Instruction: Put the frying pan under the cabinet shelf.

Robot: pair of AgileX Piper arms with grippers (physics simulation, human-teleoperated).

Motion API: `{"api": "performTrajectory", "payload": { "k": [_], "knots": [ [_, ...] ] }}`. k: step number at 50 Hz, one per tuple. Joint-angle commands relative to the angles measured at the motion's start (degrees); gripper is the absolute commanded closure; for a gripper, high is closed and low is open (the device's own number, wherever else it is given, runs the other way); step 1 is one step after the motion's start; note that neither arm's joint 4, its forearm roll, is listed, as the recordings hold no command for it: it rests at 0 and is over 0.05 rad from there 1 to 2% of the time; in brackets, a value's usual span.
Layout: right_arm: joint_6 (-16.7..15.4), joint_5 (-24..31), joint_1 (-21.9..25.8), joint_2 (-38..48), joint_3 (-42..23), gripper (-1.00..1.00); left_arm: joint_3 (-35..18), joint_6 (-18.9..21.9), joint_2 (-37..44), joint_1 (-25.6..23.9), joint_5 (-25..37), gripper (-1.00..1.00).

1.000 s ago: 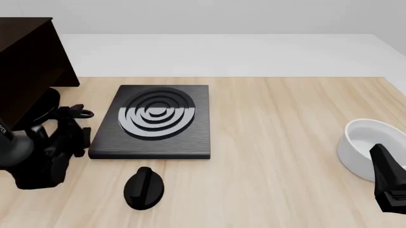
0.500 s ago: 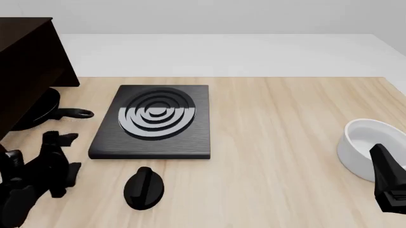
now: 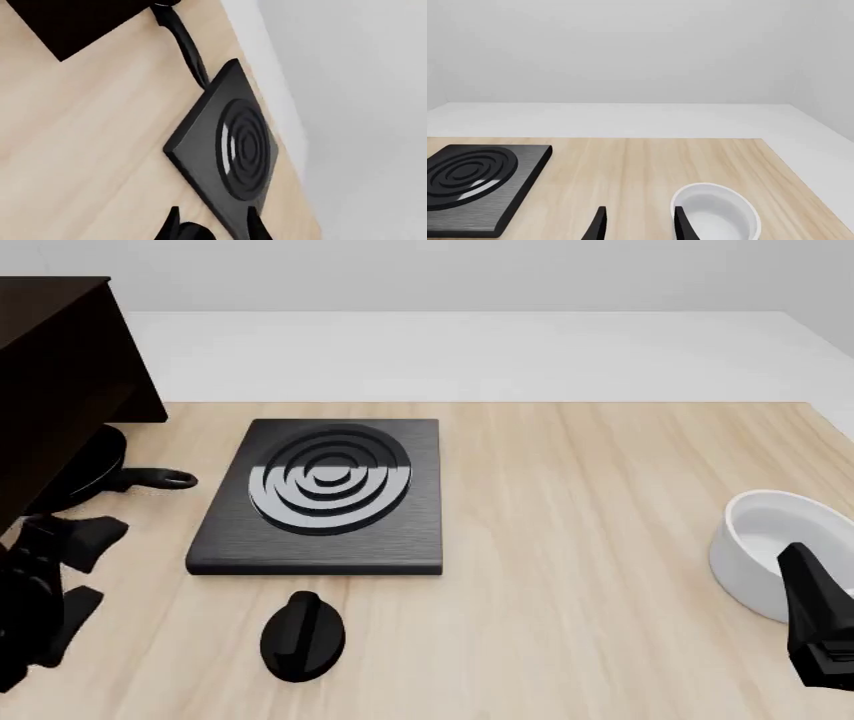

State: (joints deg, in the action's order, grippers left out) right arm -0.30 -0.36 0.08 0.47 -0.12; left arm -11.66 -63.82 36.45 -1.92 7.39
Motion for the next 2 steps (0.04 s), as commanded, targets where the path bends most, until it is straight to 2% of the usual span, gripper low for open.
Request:
{"api": "performTrajectory", "payload": {
  "k": [1, 2],
  "knots": [
    [0.0, 0.0, 0.0, 0.0, 0.0, -1.00, -4.8, 14.9, -6.7, -2.7, 9.1, -1.00],
    [0.0, 0.0, 0.0, 0.0, 0.0, -1.00, -6.9, 19.0, -7.2, 1.1, 10.1, -1.00]
  ]
}}
